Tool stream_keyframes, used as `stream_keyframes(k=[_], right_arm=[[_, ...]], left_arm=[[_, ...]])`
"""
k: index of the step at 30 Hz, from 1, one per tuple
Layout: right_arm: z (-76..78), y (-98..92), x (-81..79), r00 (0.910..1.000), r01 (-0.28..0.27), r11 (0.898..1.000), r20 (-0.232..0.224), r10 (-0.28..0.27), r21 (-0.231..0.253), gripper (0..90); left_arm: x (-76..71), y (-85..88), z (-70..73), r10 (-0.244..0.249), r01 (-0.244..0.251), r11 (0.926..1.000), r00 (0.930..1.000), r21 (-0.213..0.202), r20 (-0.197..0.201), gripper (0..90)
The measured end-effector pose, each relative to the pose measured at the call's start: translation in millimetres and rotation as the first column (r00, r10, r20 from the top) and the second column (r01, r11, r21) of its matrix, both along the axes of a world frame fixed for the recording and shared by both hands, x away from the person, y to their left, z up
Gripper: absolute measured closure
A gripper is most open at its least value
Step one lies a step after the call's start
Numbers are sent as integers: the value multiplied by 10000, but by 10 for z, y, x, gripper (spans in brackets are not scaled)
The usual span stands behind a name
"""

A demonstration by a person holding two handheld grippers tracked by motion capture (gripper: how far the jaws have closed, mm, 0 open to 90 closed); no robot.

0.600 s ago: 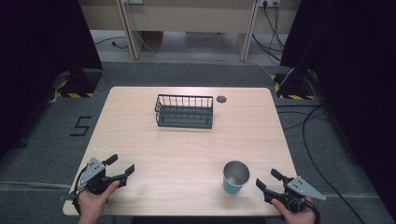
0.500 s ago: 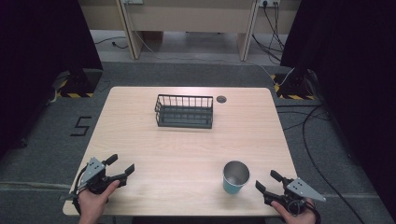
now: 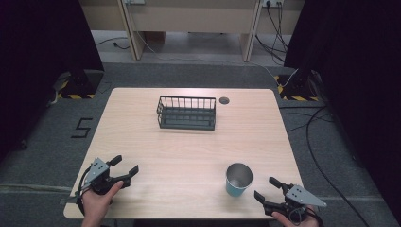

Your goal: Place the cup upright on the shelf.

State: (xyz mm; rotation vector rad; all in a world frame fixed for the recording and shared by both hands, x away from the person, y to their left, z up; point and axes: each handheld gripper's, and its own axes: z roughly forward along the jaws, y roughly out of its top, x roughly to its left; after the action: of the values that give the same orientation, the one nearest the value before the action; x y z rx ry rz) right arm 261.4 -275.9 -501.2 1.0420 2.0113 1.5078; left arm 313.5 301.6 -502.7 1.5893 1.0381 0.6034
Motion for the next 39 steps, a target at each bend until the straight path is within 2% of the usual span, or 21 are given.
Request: stream_keyframes(k=[8,12,22,39], right_arm=[[-31,132,1,9984,-522,9983,-245,516,-248,187],[-7,237,20,9964,-846,9955,-94,843,-415,180],[-15,361,84,9940,-1084,9914,-191,1073,-727,170],[-7,655,296,9893,-1456,9811,-118,1453,-1278,148]], left_arm=[[2,4,-3,-53,53,10000,10000,-45,-13,150],[0,-2,0,-96,96,9999,10000,-64,4,150],[2,-1,-3,-108,108,9999,9999,-132,-29,152],[-5,-10,1,-213,214,9997,9998,-147,21,153]])
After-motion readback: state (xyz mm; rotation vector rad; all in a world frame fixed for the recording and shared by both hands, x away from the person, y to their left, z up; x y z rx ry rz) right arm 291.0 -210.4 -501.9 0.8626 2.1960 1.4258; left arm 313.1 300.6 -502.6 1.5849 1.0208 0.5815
